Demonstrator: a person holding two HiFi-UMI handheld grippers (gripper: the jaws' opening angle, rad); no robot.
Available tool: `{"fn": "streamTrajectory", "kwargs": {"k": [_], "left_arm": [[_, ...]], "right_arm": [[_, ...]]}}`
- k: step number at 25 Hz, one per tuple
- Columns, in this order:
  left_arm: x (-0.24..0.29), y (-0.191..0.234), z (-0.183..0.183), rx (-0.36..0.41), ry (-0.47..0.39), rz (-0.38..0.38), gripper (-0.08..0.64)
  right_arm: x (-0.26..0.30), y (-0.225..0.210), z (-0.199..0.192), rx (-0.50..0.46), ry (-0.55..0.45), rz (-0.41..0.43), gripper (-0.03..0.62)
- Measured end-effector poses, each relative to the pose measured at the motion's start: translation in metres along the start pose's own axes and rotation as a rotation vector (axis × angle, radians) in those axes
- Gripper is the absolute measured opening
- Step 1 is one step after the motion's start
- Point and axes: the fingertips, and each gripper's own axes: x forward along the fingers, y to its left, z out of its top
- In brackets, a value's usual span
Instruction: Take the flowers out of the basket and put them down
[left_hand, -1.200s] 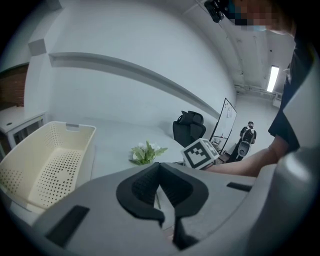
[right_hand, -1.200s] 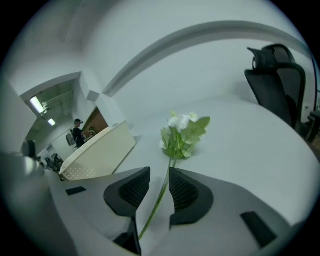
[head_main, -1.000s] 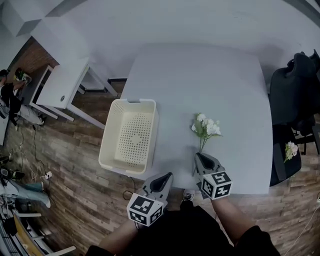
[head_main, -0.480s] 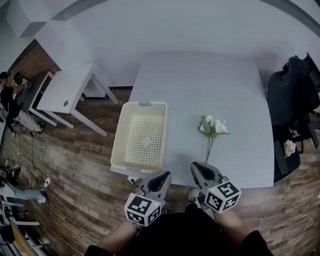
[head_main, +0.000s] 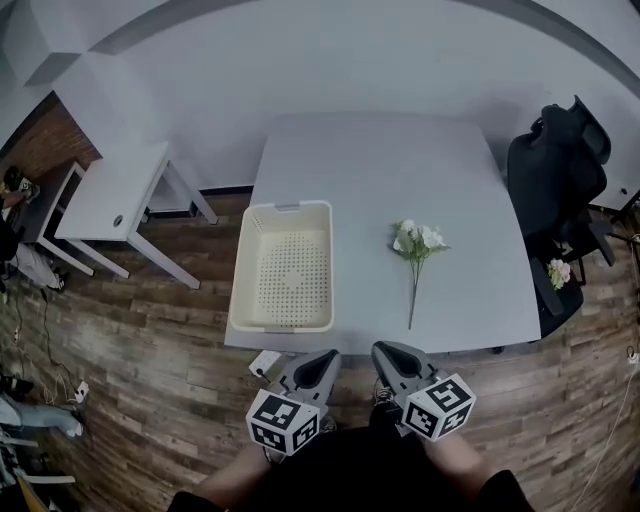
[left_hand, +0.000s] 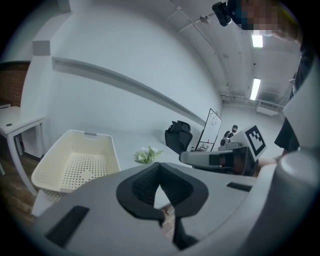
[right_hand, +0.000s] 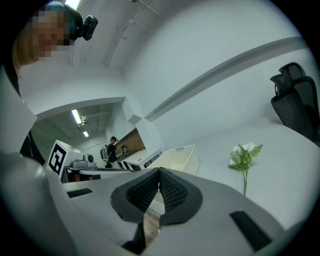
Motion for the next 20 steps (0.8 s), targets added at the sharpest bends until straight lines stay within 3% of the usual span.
{"fn": "streamTrajectory", "kwargs": {"k": [11,20], "left_arm": [[-0.043,-0.012,-0.027,0.029,0.021,-0.085,0.006],[-0.06,-0.02,-0.037,0.039,0.028,-0.127,0.006]], "right_arm": [[-0.028,0.047,-0.04,0.023,-0.042,-0.104,0.023],[-0.037,0.064,-0.056,0.054,-0.053,-0.135,0.023]]}}
